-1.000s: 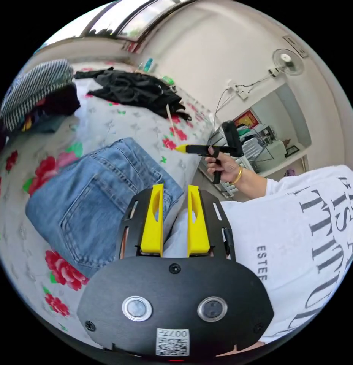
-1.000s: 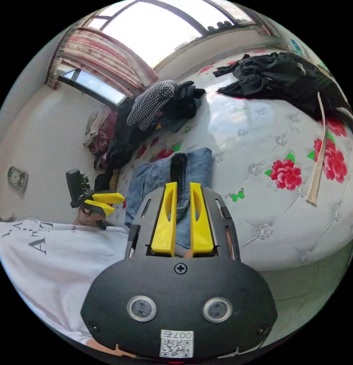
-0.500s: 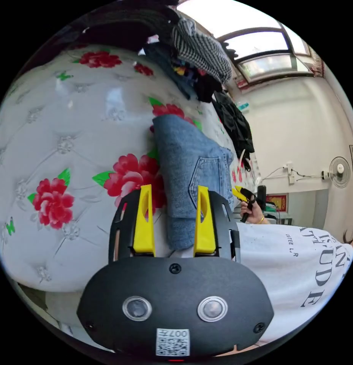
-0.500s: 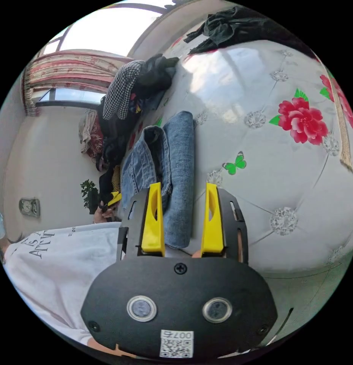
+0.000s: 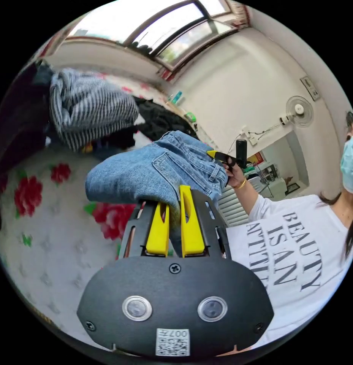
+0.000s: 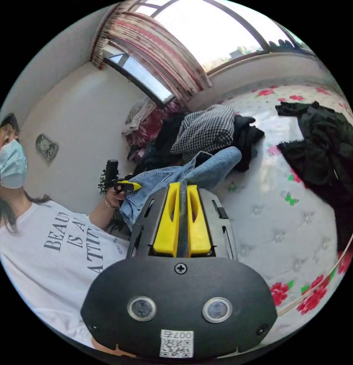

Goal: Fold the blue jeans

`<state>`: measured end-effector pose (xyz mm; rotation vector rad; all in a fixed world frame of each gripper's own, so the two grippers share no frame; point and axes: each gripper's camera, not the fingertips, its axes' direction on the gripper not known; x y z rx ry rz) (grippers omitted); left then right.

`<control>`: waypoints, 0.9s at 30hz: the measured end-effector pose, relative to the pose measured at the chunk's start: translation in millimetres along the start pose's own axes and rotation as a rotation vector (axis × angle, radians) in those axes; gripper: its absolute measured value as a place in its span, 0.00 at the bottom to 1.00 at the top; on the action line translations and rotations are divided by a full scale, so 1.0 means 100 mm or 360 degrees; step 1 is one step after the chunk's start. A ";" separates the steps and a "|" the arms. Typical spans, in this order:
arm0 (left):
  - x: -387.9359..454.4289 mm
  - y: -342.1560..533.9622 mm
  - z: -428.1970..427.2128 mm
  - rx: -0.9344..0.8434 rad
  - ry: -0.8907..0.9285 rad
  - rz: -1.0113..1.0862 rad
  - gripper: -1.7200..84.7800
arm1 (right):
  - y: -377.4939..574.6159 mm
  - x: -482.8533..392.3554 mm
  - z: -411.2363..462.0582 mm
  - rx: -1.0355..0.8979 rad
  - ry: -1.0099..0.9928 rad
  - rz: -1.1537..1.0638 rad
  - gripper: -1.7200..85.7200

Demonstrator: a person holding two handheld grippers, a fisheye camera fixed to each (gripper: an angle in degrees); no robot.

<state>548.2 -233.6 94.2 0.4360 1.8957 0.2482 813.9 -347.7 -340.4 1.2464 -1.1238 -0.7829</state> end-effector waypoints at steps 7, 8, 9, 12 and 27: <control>-0.43 -1.63 -0.92 0.0395 -0.0504 0.0154 0.10 | -2.22 -0.20 0.22 0.0412 0.0064 -0.0290 0.05; -0.55 -1.71 -0.88 0.0401 -0.0588 0.0107 0.10 | -2.35 -0.11 0.36 0.0427 0.0095 -0.0266 0.05; -0.85 -1.84 -0.73 0.0398 -0.0723 -0.0023 0.10 | -2.56 0.18 0.71 0.0439 0.0152 -0.0133 0.06; -1.70 -2.00 -0.09 0.0179 -0.1025 -0.0393 0.12 | -2.68 1.05 1.81 0.0235 0.0196 0.0233 0.08; -1.67 -0.89 0.14 0.0432 -0.1154 -0.0408 0.12 | -0.86 3.04 0.70 0.0250 0.1342 0.0544 0.11</control>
